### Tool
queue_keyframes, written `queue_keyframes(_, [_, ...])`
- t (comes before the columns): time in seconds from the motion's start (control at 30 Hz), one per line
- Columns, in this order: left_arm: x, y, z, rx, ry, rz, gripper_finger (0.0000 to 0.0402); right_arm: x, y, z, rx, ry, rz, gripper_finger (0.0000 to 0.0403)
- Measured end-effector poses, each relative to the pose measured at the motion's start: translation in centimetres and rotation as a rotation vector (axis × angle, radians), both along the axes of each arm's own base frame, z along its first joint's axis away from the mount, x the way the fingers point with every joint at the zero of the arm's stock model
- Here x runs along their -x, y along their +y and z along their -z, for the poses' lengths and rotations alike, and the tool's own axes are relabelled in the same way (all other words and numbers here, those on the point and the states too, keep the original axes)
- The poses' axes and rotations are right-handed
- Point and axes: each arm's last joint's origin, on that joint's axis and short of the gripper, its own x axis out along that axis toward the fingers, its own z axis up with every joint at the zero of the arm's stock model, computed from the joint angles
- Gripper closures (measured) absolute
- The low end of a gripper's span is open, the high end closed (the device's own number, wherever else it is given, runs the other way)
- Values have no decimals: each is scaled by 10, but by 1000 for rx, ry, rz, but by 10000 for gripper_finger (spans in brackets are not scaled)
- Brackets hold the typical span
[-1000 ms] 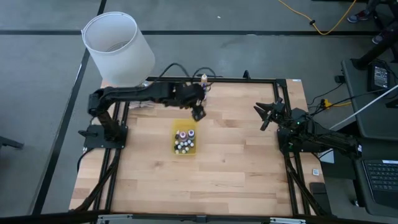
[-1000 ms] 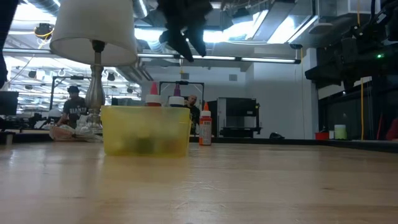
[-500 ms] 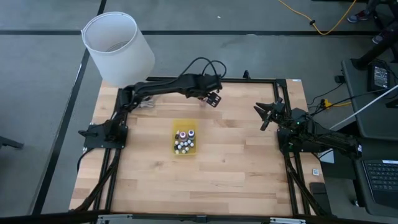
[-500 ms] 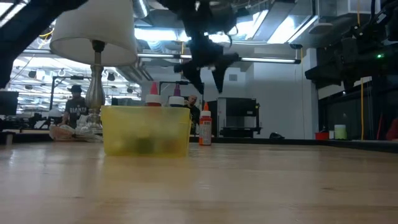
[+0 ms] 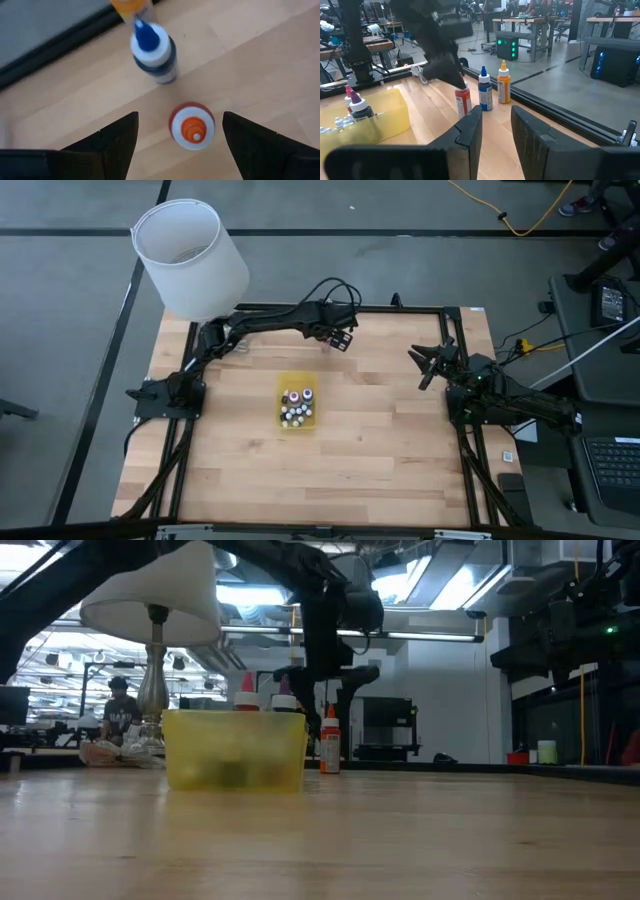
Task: Pick & Place food coloring
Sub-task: Put the large orange bottle into the yellow bin
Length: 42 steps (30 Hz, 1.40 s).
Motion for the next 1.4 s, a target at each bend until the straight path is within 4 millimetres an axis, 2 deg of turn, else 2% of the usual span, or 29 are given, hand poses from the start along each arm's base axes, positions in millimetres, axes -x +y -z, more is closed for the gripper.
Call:
queue_keyframes(0.13, [-2,3,7,43,-3,8,121,0,0,0,0,0,0,297])
queue_keyframes(0.33, [-3,4,6,18,-5,40,122,0,0,0,0,0,0,297])
queue_keyframes(0.47, [-3,6,7,63,-20,62,136,0,0,0,0,-1,0,297])
queue_keyframes(0.77, [-3,5,8,72,-12,57,190,0,0,0,0,0,0,297])
queue_keyframes(1.17, [-5,-1,8,58,-4,67,283,0,0,0,0,-1,0,297])
queue_keyframes(1.3, [-6,-9,6,68,-1,86,285,0,0,0,0,0,0,297])
queue_keyframes(1.4, [-5,-16,-1,70,0,122,272,0,0,0,0,0,0,297])
